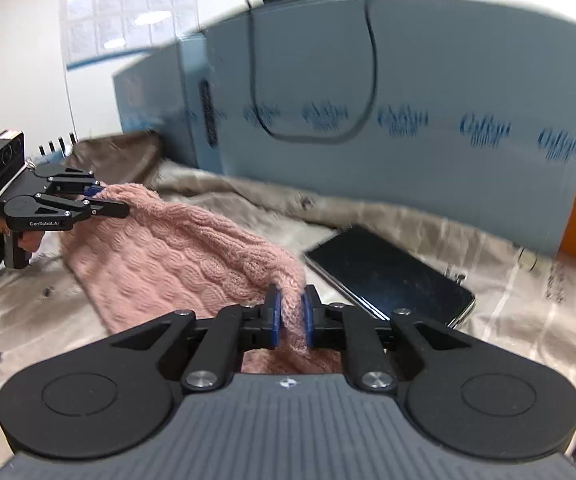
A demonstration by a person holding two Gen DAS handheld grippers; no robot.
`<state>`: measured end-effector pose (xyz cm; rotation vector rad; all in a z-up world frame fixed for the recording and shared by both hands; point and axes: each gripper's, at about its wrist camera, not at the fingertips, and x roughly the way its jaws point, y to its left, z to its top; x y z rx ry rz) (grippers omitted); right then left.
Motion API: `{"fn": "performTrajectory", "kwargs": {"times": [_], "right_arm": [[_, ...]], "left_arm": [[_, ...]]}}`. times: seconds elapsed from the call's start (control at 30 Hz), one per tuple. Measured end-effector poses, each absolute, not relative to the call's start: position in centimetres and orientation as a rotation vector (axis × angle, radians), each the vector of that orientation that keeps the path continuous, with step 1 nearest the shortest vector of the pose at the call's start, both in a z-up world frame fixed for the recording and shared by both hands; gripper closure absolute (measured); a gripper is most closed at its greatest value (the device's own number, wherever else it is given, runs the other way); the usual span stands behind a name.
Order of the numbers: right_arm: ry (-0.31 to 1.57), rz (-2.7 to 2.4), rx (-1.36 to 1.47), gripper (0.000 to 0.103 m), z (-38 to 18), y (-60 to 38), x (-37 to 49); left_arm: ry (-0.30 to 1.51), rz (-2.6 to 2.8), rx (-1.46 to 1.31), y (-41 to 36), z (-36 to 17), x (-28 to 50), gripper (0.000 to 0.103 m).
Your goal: Fold clothes
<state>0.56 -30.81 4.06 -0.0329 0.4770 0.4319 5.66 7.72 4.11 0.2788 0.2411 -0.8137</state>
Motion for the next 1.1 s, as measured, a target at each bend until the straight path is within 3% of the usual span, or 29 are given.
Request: {"fn": "performTrajectory", "kwargs": {"times": [0.23,0.5,0.6,0.67,0.7,0.73,0.8,0.87,1.1], "right_arm": [[0.329,0.427,-0.133,0.093,5.2,-28.3,-10.2],[0.369,0.388,-0.086,0.093,2.1,-26.2,-18.3],[0.394,0.363,-0.006,0.088,0.8,-26.5,-19.6],[0.405,0.343,0.051,0.076,0.1,-26.8,-20.5],[0.406,0.329,0.080,0.063,-0.2,-27.0,-20.9],[0.393,0.303,0.111,0.051,-0.1,-27.4,-21.4],[0.347,0.238,0.179,0.038,0.3,-28.5,-22.0],[0.309,0.146,0.268,0.032,1.0,-29.7,-22.0],[0.421,-0.115,0.379,0.029,2.1,-31.1,-15.7]], "left_arm": [[0.134,-0.845,0.278,10.3,4.5,-3.6,0.083],[0.295,-0.837,0.289,11.7,1.6,-7.6,0.079],[0.356,-0.849,0.303,11.7,1.1,-8.2,0.078],[0.363,-0.849,0.297,12.1,0.7,-9.0,0.064],[0.342,-0.848,0.268,12.7,0.9,-9.5,0.058],[0.321,-0.847,0.239,13.2,1.1,-10.0,0.044],[0.265,-0.831,0.148,14.6,1.7,-10.7,0.028],[0.235,-0.759,0.032,15.7,2.1,-10.4,0.010],[0.486,-0.337,-0.145,15.2,0.8,-5.4,0.006]]}}
